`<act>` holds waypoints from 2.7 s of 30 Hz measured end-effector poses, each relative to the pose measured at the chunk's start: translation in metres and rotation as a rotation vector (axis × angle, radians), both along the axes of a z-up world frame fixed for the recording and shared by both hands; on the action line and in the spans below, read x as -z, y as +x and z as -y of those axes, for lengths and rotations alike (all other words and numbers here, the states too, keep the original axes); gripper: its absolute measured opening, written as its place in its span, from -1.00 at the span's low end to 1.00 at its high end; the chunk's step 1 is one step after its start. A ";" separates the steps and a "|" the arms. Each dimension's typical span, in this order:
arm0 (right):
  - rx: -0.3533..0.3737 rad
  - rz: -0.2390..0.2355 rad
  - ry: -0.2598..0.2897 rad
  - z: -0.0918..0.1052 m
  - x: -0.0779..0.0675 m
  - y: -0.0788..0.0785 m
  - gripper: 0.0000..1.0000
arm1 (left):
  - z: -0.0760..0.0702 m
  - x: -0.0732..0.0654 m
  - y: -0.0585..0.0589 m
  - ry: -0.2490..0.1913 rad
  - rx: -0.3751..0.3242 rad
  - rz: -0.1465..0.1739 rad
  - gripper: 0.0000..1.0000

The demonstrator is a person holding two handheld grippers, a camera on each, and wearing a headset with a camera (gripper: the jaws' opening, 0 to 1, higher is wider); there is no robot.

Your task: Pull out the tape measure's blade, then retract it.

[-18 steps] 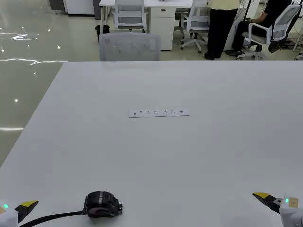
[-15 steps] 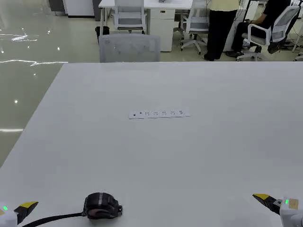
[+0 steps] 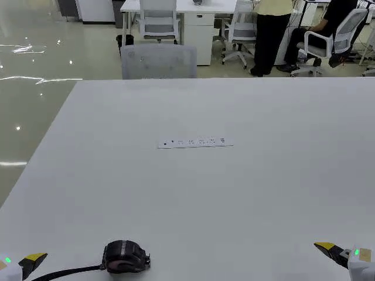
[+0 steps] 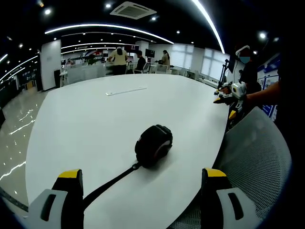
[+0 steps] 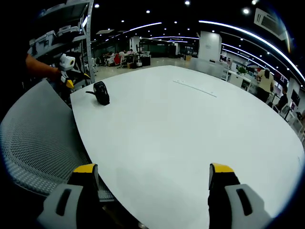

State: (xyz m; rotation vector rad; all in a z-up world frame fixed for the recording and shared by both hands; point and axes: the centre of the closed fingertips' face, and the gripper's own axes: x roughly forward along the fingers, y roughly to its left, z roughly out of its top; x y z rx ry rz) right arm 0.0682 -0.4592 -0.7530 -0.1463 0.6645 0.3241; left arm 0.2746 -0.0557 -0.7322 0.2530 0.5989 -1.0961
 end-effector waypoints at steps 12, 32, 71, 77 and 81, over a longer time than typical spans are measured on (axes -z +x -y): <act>0.007 -0.002 0.004 -0.001 0.000 -0.001 0.93 | 0.005 -0.004 0.000 -0.035 0.003 -0.020 1.00; -0.020 -0.002 -0.012 -0.011 -0.010 0.021 0.92 | 0.010 -0.003 0.005 0.087 0.124 -0.010 0.95; -0.180 -0.013 -0.030 -0.070 -0.036 0.082 0.91 | 0.072 -0.002 0.012 0.386 0.618 0.051 0.82; -0.230 -0.009 -0.046 -0.081 -0.040 0.099 0.94 | 0.077 0.006 0.011 0.398 0.654 0.054 0.78; -0.261 -0.003 -0.047 -0.088 -0.043 0.113 0.94 | 0.079 0.006 0.015 0.408 0.642 0.053 0.65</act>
